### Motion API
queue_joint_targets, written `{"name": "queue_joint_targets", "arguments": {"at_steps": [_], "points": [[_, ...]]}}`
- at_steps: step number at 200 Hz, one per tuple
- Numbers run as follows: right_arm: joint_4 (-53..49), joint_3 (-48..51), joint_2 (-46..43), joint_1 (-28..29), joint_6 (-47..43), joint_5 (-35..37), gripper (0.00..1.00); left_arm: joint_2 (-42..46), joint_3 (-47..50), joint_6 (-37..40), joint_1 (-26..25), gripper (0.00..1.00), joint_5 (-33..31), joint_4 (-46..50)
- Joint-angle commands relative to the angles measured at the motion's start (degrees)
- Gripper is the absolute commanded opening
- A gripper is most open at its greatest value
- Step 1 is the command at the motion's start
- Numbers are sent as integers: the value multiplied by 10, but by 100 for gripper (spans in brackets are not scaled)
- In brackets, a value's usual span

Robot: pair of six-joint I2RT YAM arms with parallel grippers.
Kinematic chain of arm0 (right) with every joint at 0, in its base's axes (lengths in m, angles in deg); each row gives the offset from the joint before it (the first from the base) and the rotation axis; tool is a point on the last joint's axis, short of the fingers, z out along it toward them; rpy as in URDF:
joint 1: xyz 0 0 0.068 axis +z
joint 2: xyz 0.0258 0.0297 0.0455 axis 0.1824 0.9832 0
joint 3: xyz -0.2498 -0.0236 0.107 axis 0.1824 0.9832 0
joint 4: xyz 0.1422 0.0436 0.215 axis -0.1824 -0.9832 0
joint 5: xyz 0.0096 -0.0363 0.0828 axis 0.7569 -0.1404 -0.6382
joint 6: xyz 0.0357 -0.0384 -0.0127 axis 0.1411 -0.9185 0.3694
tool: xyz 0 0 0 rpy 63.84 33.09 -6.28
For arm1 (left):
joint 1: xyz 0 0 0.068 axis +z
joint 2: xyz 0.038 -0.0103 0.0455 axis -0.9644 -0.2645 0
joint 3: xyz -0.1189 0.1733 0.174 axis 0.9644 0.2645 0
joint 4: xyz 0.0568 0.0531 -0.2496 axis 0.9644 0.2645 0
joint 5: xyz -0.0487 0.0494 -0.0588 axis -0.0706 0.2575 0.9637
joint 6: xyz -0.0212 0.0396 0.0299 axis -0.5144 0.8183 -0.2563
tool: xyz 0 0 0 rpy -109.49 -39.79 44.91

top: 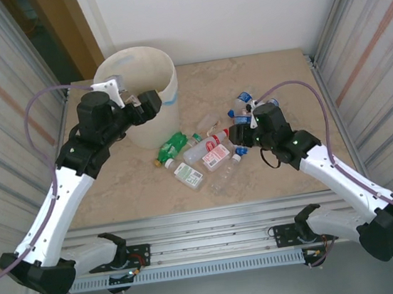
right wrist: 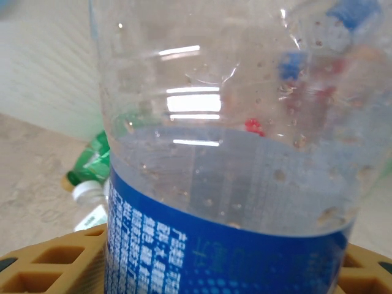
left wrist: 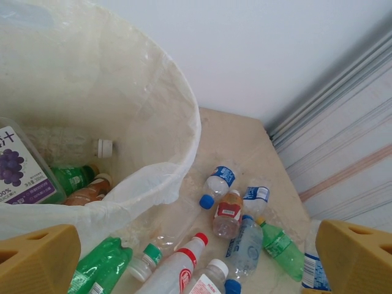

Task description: Put the plastic bottles in the bin

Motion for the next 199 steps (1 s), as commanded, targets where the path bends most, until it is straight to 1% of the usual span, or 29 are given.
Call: {"name": "queue_joint_targets", "arguments": {"at_steps": [1,35,61,109,160,199], "points": [[65,-29,-6,11,-46,-40,45,19,11,-7,-3,99,22,-10],[99,-53,16,23,-80,-87,44,21,13,-10,-4,98,59,-12],[130,-64,32,33,-94,-118,44,17,15,-7,-14,98,91,-22],[185,-76,44,49,-108,-167,45,-22,-11,7,-46,98,133,-23],[215,-98,65,67,-110,-193,45,-69,-48,25,-91,99,158,-46],[224,-118,84,82,-112,-207,45,-96,-62,24,-100,99,170,-56]]}}
